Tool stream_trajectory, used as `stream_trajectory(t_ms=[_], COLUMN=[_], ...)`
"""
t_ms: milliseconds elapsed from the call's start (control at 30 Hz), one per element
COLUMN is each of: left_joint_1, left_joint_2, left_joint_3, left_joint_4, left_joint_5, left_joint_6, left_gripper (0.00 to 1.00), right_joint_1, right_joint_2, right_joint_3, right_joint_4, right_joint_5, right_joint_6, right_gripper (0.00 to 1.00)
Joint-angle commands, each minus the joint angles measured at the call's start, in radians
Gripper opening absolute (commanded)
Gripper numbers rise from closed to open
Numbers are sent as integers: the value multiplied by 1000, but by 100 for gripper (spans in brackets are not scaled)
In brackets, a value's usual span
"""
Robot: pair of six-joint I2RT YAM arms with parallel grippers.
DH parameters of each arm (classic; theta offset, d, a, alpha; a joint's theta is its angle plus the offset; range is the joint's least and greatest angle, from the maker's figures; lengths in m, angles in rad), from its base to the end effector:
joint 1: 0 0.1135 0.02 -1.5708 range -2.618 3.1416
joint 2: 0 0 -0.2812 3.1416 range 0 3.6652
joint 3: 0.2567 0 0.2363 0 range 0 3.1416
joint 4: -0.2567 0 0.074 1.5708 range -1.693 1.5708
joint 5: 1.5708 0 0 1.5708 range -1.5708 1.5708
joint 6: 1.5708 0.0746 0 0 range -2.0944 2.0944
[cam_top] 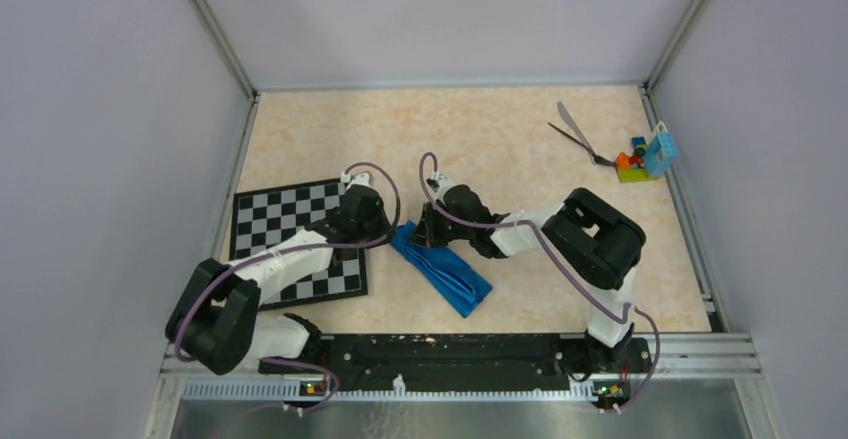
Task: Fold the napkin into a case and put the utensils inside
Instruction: Grasp the top corner of the smaller rectangle folded napkin from the folded napkin.
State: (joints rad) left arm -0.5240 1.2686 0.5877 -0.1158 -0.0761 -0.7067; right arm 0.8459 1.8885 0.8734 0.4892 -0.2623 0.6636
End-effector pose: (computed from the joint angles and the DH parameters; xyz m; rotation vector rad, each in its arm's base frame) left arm 0.2240 -0.1229 0.1786 -0.2584 2.4087 -0.4946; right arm 0.2545 0.3165 0.1448 -0.3834 2.2750 1.1286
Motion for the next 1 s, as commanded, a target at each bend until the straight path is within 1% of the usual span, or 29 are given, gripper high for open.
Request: stream_trajectory(t_ms=[0, 67, 167, 300, 333, 467, 533, 600, 700, 800, 933, 967], left_joint_1=[5, 4, -1, -5, -5, -2, -1, -2, 0, 0, 0, 0], left_joint_2=[97, 134, 171, 167, 155, 55, 22, 3, 6, 50, 116, 127], left_joint_3=[50, 44, 40, 39, 41, 44, 58, 74, 86, 99, 109, 111], left_joint_4=[99, 144, 176, 175, 163, 92, 56, 31, 29, 53, 102, 107], left_joint_5=[86, 121, 135, 134, 126, 86, 85, 54, 59, 113, 162, 162], left_joint_6=[13, 7, 4, 3, 3, 20, 28, 37, 45, 50, 42, 40], left_gripper=[21, 19, 19, 19, 19, 24, 26, 27, 27, 24, 21, 21], right_joint_1=[-5, -5, -5, -5, -6, -9, -10, -11, -23, -50, -87, -92], right_joint_2=[52, 86, 131, 167, 161, 86, 24, -24, -84, -131, -160, -163], right_joint_3=[81, 107, 125, 134, 129, 113, 108, 100, 71, 15, -80, -110], right_joint_4=[79, 102, 159, 167, 161, 81, 27, -24, -80, -83, -35, -19], right_joint_5=[10, 24, 44, 79, 82, 53, 27, 12, -9, -17, -25, -25], right_joint_6=[23, 38, 73, 84, 80, 41, 24, 0, -37, -56, -64, -68], right_gripper=[0, 0, 0, 0, 0, 13, 16, 19, 20, 18, 4, 2])
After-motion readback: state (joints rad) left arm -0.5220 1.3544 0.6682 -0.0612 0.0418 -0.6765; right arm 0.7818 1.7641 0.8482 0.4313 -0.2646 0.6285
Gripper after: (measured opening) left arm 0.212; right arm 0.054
